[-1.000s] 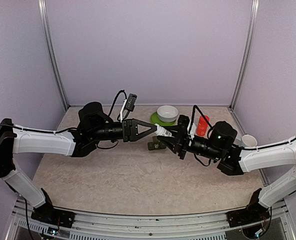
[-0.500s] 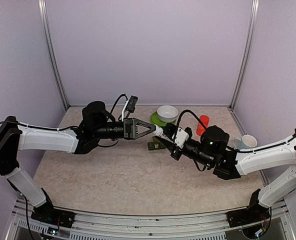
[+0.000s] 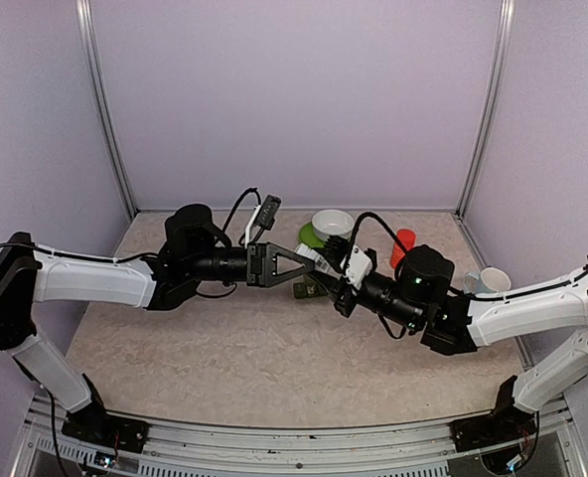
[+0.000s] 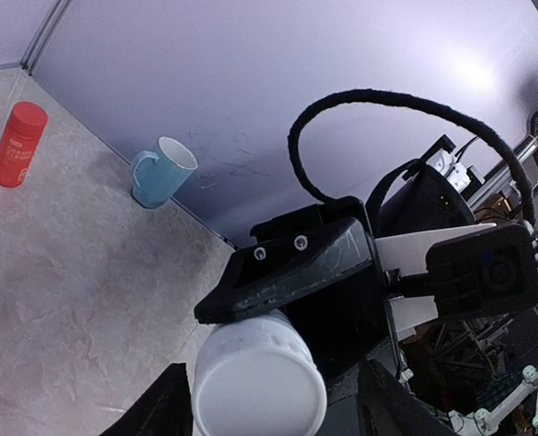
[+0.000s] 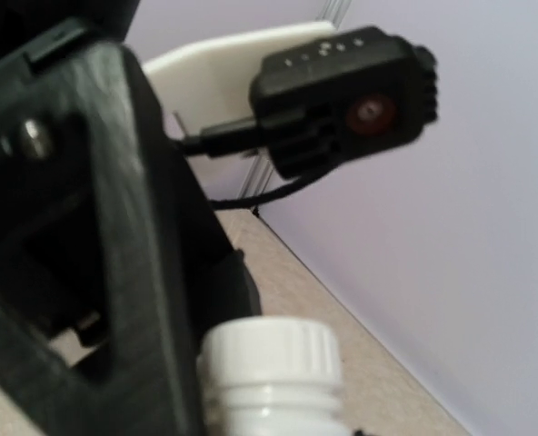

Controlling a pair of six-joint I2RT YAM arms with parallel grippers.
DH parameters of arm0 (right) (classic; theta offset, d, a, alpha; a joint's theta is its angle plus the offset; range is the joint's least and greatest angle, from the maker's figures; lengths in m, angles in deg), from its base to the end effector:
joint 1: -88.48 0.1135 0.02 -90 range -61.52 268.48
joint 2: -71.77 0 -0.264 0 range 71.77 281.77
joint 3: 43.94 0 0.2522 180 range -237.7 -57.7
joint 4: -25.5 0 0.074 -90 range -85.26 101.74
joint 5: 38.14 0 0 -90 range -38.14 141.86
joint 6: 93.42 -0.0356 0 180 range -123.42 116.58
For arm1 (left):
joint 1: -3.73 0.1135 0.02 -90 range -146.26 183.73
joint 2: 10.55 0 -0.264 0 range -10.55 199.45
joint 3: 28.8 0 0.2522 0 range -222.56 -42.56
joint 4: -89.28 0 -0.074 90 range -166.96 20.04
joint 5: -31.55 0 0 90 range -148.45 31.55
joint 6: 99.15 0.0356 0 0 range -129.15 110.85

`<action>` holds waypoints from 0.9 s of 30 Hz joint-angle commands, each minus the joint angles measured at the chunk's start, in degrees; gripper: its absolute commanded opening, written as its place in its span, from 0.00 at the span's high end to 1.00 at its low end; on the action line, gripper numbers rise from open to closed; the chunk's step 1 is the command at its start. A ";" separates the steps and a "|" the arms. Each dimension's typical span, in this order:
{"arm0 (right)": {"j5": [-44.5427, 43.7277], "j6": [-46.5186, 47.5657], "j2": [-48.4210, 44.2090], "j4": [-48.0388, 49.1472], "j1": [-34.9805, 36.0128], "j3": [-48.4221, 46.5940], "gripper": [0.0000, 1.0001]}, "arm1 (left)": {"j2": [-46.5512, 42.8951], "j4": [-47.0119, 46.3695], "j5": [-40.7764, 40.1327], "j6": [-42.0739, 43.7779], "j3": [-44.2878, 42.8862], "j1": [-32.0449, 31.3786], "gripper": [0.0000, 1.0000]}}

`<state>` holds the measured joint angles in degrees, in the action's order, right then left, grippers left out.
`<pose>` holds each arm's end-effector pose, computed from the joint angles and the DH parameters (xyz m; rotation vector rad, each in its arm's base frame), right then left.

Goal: Sort the pills into containers
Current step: Close the lid of the pill bottle, then screw the lid of the pill bottle onto the pill bottle.

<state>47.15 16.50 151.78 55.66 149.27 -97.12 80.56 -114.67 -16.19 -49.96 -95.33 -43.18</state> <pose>0.1531 0.2679 0.2660 -0.9416 1.2114 0.5082 0.2249 -0.2755 0.2714 0.7674 1.7261 -1.7009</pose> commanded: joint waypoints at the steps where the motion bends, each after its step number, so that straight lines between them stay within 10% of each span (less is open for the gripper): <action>1: -0.03 -2.07 -2.08 0.56 0.46 0.29 0.79 | -3.57 -1.89 0.23 0.48 1.39 1.10 0.31; 5: -0.69 -3.37 -3.10 0.75 0.46 0.72 0.80 | -7.12 -0.34 -3.13 1.31 2.17 2.31 0.02; 27: -3.72 -7.59 2.33 1.33 0.46 -4.31 0.80 | -5.60 0.45 -6.49 0.21 -1.45 0.38 0.01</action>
<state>44.13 9.99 152.76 55.31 149.27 -99.30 74.22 -112.90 -22.92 -49.64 -94.83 -42.31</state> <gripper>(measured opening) 0.317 0.988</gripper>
